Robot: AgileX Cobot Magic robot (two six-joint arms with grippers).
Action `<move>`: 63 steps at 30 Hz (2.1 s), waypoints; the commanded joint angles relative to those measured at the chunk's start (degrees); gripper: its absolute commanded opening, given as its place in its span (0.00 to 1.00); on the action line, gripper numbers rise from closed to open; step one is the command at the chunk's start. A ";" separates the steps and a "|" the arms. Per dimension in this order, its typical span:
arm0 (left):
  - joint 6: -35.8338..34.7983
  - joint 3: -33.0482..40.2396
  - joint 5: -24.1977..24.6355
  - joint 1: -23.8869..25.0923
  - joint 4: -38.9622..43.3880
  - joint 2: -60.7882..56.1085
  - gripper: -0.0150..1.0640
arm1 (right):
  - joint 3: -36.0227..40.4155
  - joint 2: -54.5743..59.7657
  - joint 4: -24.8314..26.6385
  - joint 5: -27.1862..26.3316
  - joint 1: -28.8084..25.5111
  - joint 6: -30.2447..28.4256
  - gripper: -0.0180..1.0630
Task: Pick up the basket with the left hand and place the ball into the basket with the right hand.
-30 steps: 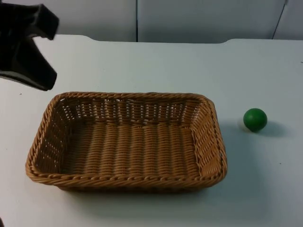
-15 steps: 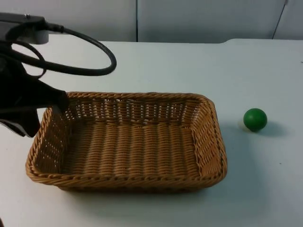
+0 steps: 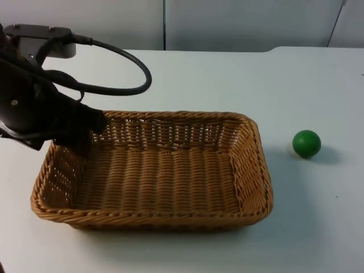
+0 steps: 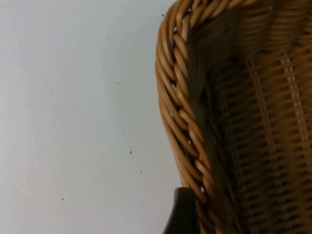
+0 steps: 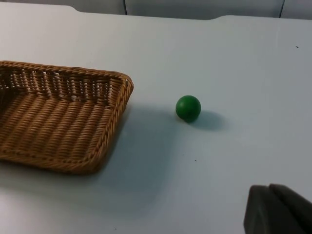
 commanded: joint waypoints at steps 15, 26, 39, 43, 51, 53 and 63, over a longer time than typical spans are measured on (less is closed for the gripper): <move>-12.97 -0.34 -4.53 2.92 12.22 7.63 0.59 | 0.31 -0.21 -0.04 -0.51 -0.19 0.10 0.01; -16.36 -0.34 -8.17 3.03 4.40 8.68 0.01 | 0.31 -0.21 -0.04 -0.51 -0.19 0.10 0.01; -16.36 -0.34 -6.22 3.03 -16.12 2.58 0.01 | 0.31 -0.21 -0.04 -0.51 -0.19 0.10 0.01; -16.64 -0.34 -6.11 3.03 -16.80 -1.56 0.01 | 0.31 -0.21 -0.04 -0.51 -0.19 0.10 0.01; -18.98 -0.34 -1.08 3.03 -17.05 -9.88 0.01 | 0.31 -0.21 -0.04 -0.51 -0.19 0.10 0.01; -18.98 -0.34 -0.84 3.03 -17.05 -10.66 0.01 | 0.31 -0.21 -0.04 -0.51 -0.19 0.10 0.01; -18.98 -0.34 1.59 3.03 -17.10 -12.90 0.01 | 0.31 -0.21 -0.04 -0.51 -0.19 0.10 0.01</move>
